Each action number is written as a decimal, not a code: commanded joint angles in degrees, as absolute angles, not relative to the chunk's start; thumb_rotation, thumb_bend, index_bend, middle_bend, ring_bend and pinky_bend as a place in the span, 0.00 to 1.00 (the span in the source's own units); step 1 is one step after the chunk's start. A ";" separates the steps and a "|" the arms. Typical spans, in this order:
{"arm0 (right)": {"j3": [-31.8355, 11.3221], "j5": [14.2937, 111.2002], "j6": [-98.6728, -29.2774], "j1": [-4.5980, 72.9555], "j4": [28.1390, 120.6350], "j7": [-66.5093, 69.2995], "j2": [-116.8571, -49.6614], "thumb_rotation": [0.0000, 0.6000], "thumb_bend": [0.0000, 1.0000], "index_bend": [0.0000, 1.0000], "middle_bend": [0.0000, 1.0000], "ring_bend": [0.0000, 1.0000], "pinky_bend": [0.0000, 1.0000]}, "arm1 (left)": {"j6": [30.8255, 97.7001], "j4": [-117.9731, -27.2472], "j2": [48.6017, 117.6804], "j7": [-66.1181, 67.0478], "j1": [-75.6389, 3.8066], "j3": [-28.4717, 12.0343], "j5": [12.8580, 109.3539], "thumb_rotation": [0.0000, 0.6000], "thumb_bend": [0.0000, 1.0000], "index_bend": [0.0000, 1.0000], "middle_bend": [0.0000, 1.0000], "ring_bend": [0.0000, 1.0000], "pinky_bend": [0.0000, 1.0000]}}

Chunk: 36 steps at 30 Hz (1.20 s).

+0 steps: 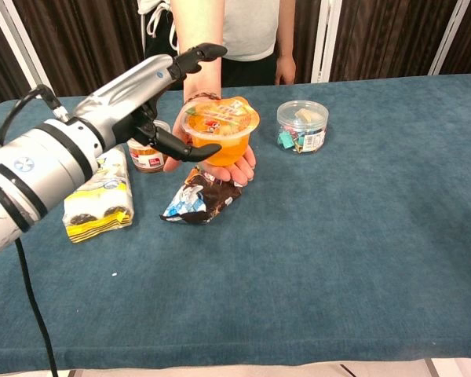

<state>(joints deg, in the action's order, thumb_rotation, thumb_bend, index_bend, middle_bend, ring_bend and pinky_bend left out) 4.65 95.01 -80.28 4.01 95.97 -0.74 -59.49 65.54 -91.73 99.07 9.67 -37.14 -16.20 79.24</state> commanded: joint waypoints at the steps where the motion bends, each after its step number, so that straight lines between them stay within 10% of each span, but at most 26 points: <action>1: 4.67 95.06 -80.30 4.02 96.02 -0.73 -59.44 1.00 0.21 0.00 0.00 0.00 0.00 | 65.83 -91.85 99.06 9.46 -37.26 -15.88 79.29 1.00 0.28 0.00 0.00 0.00 0.04; 13: 4.90 95.80 -82.05 3.43 95.38 2.25 -58.27 1.00 0.21 0.00 0.00 0.00 0.00 | 65.00 -88.69 101.35 9.64 -38.73 -14.90 77.15 1.00 0.28 0.02 0.02 0.10 0.14; 26: 4.88 95.76 -81.95 3.48 95.23 2.64 -58.20 1.00 0.21 0.00 0.00 0.00 0.00 | 68.92 -84.60 104.09 5.37 -39.27 -14.29 80.84 1.00 0.29 0.52 0.49 0.53 0.55; 36: 4.83 95.65 -81.74 3.52 95.43 1.85 -58.48 1.00 0.21 0.00 0.00 0.00 0.00 | 76.87 -92.55 96.00 9.19 -37.28 -13.97 89.08 1.00 0.30 0.62 0.59 0.61 0.65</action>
